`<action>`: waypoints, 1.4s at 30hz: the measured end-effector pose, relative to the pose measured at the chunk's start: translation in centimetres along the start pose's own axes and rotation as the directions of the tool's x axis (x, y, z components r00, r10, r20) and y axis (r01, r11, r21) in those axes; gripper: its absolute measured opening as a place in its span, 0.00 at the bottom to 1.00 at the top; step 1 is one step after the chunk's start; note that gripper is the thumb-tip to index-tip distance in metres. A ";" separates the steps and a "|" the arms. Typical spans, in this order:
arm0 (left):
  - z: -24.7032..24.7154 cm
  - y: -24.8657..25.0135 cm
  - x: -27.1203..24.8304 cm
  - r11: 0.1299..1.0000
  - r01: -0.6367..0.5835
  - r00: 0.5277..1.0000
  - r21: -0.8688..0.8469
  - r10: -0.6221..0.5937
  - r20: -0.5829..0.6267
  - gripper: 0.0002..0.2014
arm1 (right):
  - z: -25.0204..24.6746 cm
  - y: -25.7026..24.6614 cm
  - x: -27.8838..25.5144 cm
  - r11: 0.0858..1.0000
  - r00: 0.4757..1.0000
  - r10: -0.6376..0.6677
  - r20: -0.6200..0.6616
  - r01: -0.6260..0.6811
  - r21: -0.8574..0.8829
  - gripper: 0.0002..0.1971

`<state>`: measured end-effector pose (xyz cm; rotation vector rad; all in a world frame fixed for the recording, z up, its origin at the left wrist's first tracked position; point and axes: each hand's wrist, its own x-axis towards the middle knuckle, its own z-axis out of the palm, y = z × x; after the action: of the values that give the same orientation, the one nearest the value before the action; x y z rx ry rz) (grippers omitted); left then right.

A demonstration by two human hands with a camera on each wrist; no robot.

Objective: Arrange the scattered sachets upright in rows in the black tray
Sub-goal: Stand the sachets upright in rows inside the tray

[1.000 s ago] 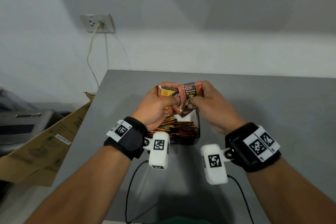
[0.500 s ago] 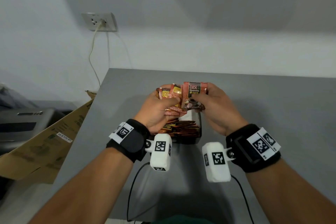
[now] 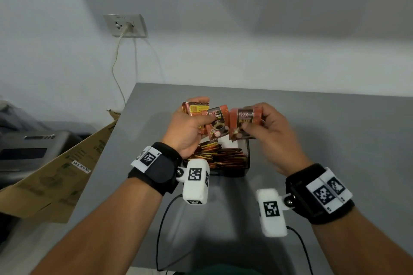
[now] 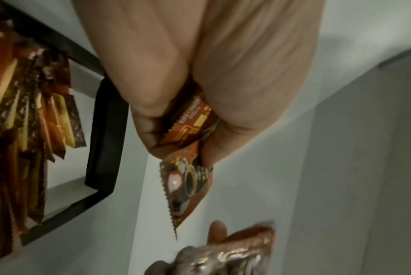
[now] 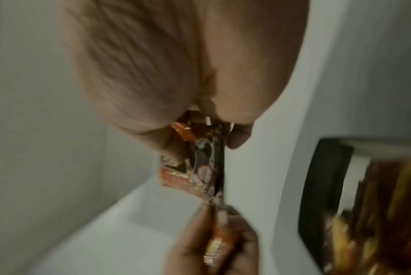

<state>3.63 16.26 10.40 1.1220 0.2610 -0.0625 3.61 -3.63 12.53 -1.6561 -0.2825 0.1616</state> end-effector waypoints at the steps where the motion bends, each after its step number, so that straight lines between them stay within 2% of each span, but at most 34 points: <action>1: 0.1 0.0 0.0 1.000 -0.014 1.000 0.022 0.013 0.009 0.23 | 0.1 0.2 0.4 0.992 0.997 0.072 -0.041 -0.067 0.108 0.12; 2: 0.4 0.0 -0.1 0.999 -0.027 0.999 0.037 0.027 0.025 0.23 | 0.2 0.3 0.9 0.978 0.990 0.134 -0.051 -0.124 0.165 0.12; 4: 0.9 -0.3 -0.2 0.997 -0.049 0.997 0.062 0.045 0.067 0.22 | 0.5 0.5 1.5 0.962 0.975 0.221 -0.003 -0.218 0.164 0.12; 7: 1.5 -0.5 -0.5 0.997 -0.065 0.994 0.046 0.060 0.089 0.20 | 1.0 0.8 1.8 0.944 0.956 0.286 0.067 -0.293 0.153 0.13; 9: 1.2 -0.4 -0.6 1.000 -0.018 0.995 -0.013 0.019 0.095 0.18 | 1.1 0.9 1.9 0.936 0.952 0.300 0.056 -0.305 0.174 0.13; 12: 0.5 -0.3 -0.6 0.986 0.089 0.989 -0.141 -0.071 0.130 0.23 | 0.6 1.0 1.9 0.927 0.961 0.275 0.027 -0.272 0.257 0.15; 17: 0.7 -0.4 -0.9 0.992 0.098 0.983 -0.076 -0.085 0.165 0.24 | 0.2 0.2 2.2 0.905 0.971 0.241 0.001 -0.225 0.362 0.16; 20: 1.1 -0.8 -1.1 0.997 0.079 0.982 -0.015 -0.075 0.173 0.26 | 0.6 -0.1 2.3 0.928 0.974 0.228 0.003 -0.219 0.301 0.15; 23: 1.2 -0.9 -1.1 0.997 0.079 0.984 0.024 -0.082 0.160 0.24 | 0.9 -0.2 2.3 0.943 0.978 0.209 -0.012 -0.198 0.266 0.13; 25: 0.9 -0.9 -0.9 0.990 0.138 0.983 -0.011 -0.136 0.121 0.20 | 0.7 -0.4 2.2 0.973 0.991 0.118 -0.063 -0.103 0.205 0.13; 26: 0.7 -0.8 -0.7 0.983 0.178 0.981 -0.046 -0.173 0.086 0.20 | 0.4 -0.6 2.1 0.993 0.996 0.051 -0.076 -0.042 0.114 0.13; 28: 0.5 -0.6 -0.4 0.965 0.233 0.972 -0.121 -0.231 0.030 0.22 | -0.1 -1.0 1.7 0.990 0.997 -0.071 0.007 0.071 -0.121 0.13; 29: 0.4 -0.5 -0.3 0.961 0.236 0.972 -0.146 -0.236 0.015 0.19 | -0.2 -1.1 1.4 0.971 0.993 -0.093 0.072 0.106 -0.216 0.13; 31: 0.4 -0.2 -0.1 0.969 0.198 0.979 -0.147 -0.202 -0.014 0.12 | -0.2 -1.0 0.7 0.943 0.981 -0.071 0.181 0.125 -0.308 0.11; 33: 0.2 0.0 -0.1 0.986 0.128 0.990 -0.108 -0.134 -0.050 0.15 | -0.2 -0.5 0.3 0.942 0.973 -0.022 0.230 0.097 -0.320 0.11; 34: 0.1 0.1 0.0 0.994 0.079 0.995 -0.080 -0.084 -0.058 0.18 | -0.2 -0.3 0.1 0.958 0.975 -0.008 0.221 0.071 -0.279 0.12; 36: 0.0 0.3 0.0 0.999 0.015 0.998 -0.039 -0.017 -0.053 0.26 | 0.0 0.0 0.2 0.999 0.992 0.042 0.119 -0.038 -0.036 0.12; 38: 0.1 0.3 -0.2 1.000 -0.018 0.999 -0.004 0.018 -0.030 0.28 | 0.3 0.1 0.7 0.964 0.988 0.153 0.027 -0.156 0.217 0.13; 40: 0.6 0.1 -0.3 0.999 -0.039 0.999 0.032 0.039 0.012 0.29 | 0.6 0.2 1.2 0.925 0.966 0.259 0.029 -0.256 0.280 0.13; 42: 1.2 -0.2 -0.4 0.997 -0.052 0.998 0.057 0.050 0.031 0.27 | 1.2 0.3 1.5 0.918 0.946 0.316 0.067 -0.323 0.229 0.14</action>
<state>3.39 15.04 10.77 1.1838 0.2052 -0.0416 4.74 -2.11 12.16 -1.4518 -0.0084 0.4497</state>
